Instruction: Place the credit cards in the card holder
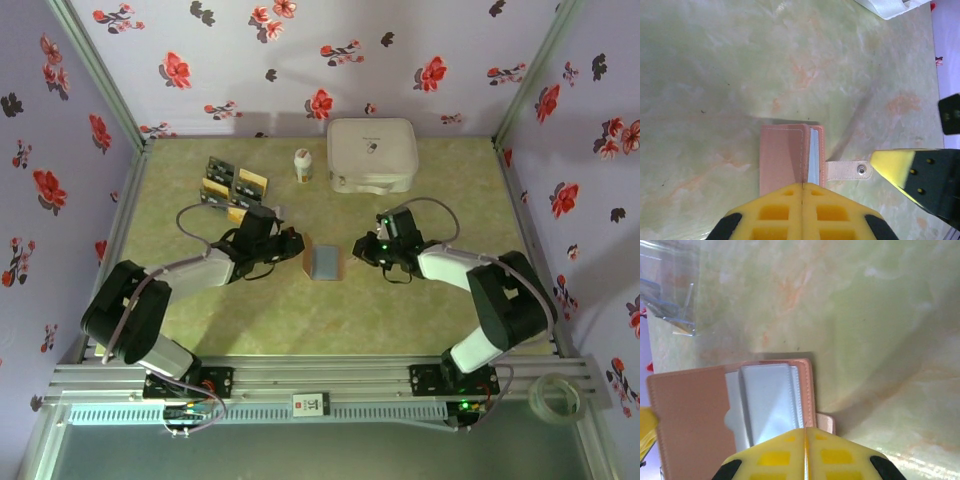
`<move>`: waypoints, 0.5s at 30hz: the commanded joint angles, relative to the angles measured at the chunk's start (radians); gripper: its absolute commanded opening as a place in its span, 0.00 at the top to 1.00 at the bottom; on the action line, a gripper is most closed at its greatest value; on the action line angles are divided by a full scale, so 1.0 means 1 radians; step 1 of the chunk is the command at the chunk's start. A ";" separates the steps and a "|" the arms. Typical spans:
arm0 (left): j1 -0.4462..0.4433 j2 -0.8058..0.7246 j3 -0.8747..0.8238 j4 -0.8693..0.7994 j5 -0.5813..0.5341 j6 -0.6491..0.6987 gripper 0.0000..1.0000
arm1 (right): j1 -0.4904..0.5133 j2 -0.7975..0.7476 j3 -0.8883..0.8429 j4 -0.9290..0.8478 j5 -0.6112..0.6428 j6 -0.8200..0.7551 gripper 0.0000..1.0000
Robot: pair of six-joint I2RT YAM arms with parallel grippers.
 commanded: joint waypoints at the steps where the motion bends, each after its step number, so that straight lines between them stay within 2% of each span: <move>1: 0.009 -0.021 -0.010 -0.034 -0.019 0.025 1.00 | 0.019 -0.028 0.054 -0.106 0.022 -0.066 0.91; 4: 0.012 -0.011 -0.006 -0.063 -0.033 0.044 1.00 | 0.064 -0.002 0.110 -0.150 0.026 -0.099 0.91; 10: 0.013 -0.012 0.031 -0.180 -0.091 0.124 0.79 | 0.135 0.103 0.189 -0.137 0.029 -0.096 0.90; 15: 0.014 -0.011 0.067 -0.287 -0.140 0.190 0.65 | 0.155 0.199 0.219 -0.105 0.029 -0.085 0.91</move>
